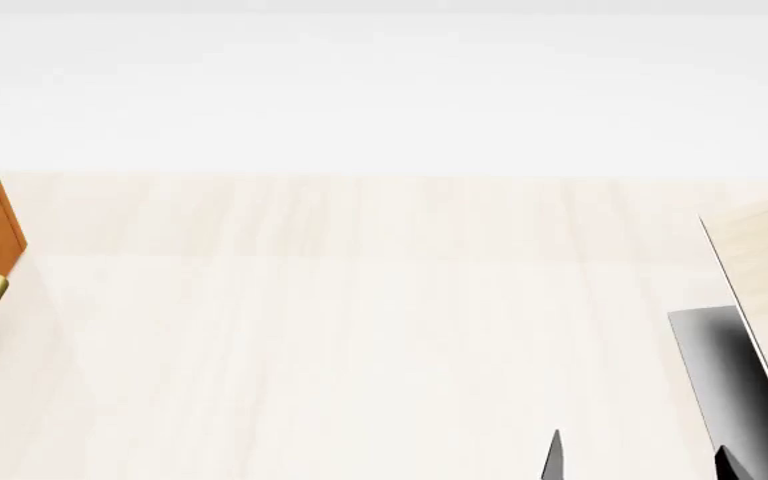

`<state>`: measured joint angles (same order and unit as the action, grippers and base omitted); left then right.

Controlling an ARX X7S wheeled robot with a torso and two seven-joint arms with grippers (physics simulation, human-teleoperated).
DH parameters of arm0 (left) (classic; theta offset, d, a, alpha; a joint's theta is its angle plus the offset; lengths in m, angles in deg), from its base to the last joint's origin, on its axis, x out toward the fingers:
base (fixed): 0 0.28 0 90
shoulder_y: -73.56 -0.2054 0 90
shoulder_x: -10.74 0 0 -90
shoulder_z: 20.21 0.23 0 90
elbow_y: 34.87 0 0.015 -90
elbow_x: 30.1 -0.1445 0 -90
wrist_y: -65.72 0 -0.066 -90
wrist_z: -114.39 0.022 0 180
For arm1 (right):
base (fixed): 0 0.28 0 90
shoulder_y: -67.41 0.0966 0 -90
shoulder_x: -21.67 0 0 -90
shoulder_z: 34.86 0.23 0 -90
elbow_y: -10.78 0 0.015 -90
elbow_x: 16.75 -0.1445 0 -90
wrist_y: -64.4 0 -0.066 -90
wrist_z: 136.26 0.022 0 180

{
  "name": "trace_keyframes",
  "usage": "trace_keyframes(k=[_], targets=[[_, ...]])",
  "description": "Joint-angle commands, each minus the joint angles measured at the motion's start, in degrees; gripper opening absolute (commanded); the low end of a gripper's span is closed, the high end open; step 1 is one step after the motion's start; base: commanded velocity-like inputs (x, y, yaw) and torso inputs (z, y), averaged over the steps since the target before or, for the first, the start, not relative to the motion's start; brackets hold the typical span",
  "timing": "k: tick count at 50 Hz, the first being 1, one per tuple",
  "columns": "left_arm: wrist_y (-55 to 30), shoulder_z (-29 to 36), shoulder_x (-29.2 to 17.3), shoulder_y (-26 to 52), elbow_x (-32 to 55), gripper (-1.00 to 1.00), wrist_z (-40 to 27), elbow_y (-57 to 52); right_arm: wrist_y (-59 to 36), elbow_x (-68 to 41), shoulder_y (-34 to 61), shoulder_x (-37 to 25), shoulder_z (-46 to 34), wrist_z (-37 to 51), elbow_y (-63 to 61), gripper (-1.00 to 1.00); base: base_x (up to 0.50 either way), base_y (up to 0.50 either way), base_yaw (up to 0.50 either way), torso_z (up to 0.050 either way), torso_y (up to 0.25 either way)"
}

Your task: Close the top drawer of the cabinet and put the bowl on top of it.

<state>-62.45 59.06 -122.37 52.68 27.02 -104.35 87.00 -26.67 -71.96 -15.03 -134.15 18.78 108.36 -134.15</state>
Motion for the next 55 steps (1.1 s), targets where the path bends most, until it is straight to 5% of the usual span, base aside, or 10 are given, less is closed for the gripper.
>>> trace_keyframes(k=[1,33,34,55], targets=[[1.30,-0.78,-0.08,-0.42,0.04,-1.00,0.64,0.84,-0.53,-0.47,0.60,0.05,-0.10,0.20,-0.28,1.00,0.00,0.00,0.00,0.000,0.000],[-0.13,-1.04,-0.09,-2.63,0.65,-1.00,-1.14,-2.21,-1.09,-0.51,1.17,0.55,-0.54,0.19,0.03,1.00,0.00,0.00,0.00,0.000,0.000],[-0.78,-0.13,-0.36,-2.24,0.15,1.00,-1.04,-1.93,-1.05,-0.52,1.19,0.65,-0.57,0.07,0.15,1.00,0.00,0.00,0.00,0.000,0.000],[-2.73,-0.28,-0.48,-2.50,1.67,1.00,-0.70,-3.58,0.29,0.42,-0.14,0.35,-0.73,-0.32,0.57,1.00,0.00,0.00,0.00,0.000,0.000]])
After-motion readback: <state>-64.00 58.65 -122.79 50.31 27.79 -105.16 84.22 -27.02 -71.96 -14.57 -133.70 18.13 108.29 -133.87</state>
